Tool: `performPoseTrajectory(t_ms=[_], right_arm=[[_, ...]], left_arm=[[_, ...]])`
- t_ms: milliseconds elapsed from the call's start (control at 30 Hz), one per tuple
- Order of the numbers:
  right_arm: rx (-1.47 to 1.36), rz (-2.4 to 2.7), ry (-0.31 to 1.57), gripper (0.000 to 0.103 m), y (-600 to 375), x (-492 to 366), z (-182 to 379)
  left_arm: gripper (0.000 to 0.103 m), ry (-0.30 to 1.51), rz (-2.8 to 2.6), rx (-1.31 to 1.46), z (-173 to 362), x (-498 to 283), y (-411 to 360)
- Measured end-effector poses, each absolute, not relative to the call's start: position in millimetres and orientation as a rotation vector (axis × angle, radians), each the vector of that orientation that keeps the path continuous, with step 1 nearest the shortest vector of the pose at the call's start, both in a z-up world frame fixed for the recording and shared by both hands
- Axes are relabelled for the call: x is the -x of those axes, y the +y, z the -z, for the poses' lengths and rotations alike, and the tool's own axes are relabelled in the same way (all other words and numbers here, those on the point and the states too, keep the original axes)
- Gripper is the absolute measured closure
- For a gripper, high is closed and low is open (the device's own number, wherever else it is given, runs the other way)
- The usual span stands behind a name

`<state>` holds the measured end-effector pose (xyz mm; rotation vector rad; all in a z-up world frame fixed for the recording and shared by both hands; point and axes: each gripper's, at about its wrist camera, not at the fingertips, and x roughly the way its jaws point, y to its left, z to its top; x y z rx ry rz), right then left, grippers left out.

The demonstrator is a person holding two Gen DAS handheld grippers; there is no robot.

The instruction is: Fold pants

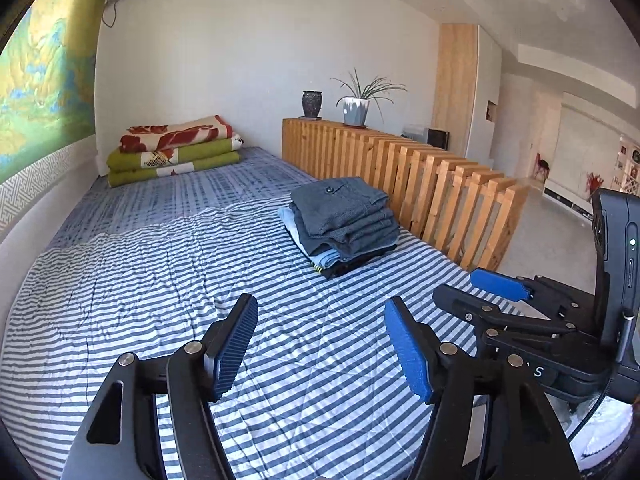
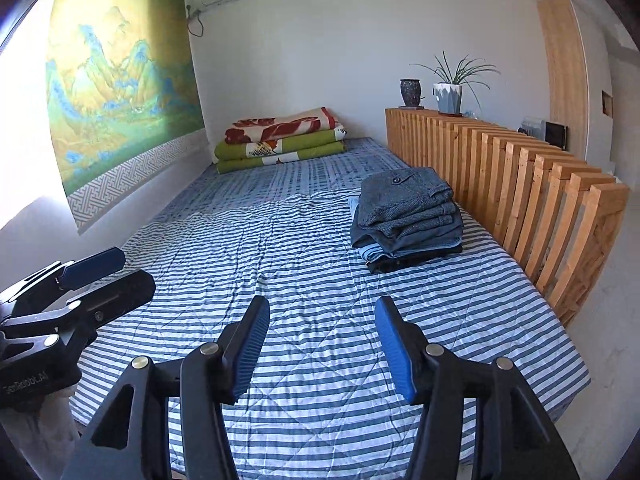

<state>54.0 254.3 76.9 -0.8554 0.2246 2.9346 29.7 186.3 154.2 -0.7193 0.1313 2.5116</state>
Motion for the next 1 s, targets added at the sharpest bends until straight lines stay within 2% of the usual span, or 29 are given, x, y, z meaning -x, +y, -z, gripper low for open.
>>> performPoseTrajectory(t_ms=[267, 400, 633, 1000], right_arm=[[0.868, -2.856, 0.303, 0.052, 267.9, 0.6, -35.0], [0.903, -2.826, 0.286, 0.052, 268.5, 15.9, -19.9], [0.949, -2.846, 0.199, 0.051, 255.5, 22.4, -9.4], [1.016, -2.845, 0.161, 0.049, 246.5, 24.0, 6.9]], left_arm=[[0.033, 0.171, -2.574, 0.841, -99.5, 42.8, 185.2], [0.033, 0.160, -2.581, 0.934, -75.2, 65.0, 180.2], [0.033, 0.128, -2.611, 0.995, -56.2, 88.6, 175.3], [0.032, 0.110, -2.596, 1.064, -27.1, 90.5, 171.4]])
